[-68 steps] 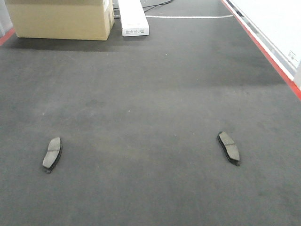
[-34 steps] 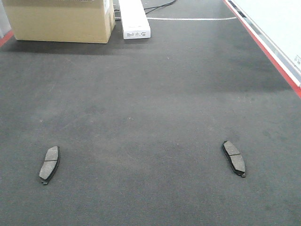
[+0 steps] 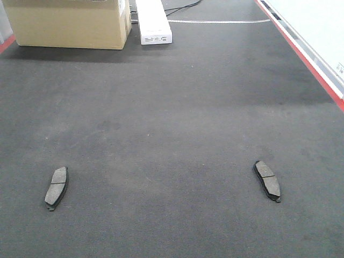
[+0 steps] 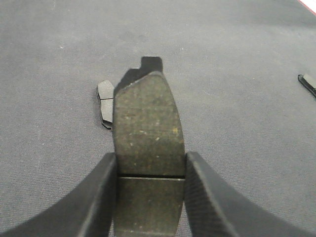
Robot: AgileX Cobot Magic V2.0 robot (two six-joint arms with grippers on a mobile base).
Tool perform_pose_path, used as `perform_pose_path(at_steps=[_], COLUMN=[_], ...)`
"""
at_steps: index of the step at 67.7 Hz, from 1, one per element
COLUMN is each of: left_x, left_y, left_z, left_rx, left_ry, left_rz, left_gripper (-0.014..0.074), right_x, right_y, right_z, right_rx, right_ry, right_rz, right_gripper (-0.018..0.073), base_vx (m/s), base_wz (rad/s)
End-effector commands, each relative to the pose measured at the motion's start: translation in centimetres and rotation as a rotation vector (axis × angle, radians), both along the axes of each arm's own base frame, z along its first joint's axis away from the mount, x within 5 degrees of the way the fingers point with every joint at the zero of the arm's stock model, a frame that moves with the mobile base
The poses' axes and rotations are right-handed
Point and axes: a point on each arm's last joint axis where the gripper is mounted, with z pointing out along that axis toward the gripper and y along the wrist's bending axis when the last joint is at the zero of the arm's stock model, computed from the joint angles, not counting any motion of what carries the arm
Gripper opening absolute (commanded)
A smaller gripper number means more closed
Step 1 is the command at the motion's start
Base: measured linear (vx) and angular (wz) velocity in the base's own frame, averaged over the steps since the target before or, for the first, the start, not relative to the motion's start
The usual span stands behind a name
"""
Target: Move and align brake pads A on conveyor
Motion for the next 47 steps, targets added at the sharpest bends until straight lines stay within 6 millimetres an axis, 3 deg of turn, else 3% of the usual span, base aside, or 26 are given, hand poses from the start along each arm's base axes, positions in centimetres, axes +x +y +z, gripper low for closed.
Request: perform_pose_path(at_steps=[1, 30, 38, 47], left_x=[0.3, 1.0, 3.2, 7.2], left_y=[-0.2, -0.6, -1.6, -3.3], left_z=[1.4, 2.2, 2.7, 3.1], left_rx=[-0.032, -0.124, -0.144, -0.078], left_ry=[-0.093, -0.124, -0.043, 0.098], left_rz=[-0.011, 0.009, 0.034, 0.044], left_gripper=[-0.0006, -0.0006, -0.0005, -0.0001], right_x=[0.3, 0.3, 0.3, 0.3], right_y=[0.0, 0.0, 0.0, 0.0], right_z=[1.6, 1.6, 1.6, 1.6], right_rx=[-0.001, -0.001, -0.001, -0.001], right_ry=[-0.113, -0.113, -0.113, -0.113], right_rz=[0.001, 0.001, 0.001, 0.001], right_gripper=[-0.0004, -0.0004, -0.0004, -0.0004], base_vx=[0.00, 0.00, 0.00, 0.00], base_wz=[0.00, 0.00, 0.00, 0.00])
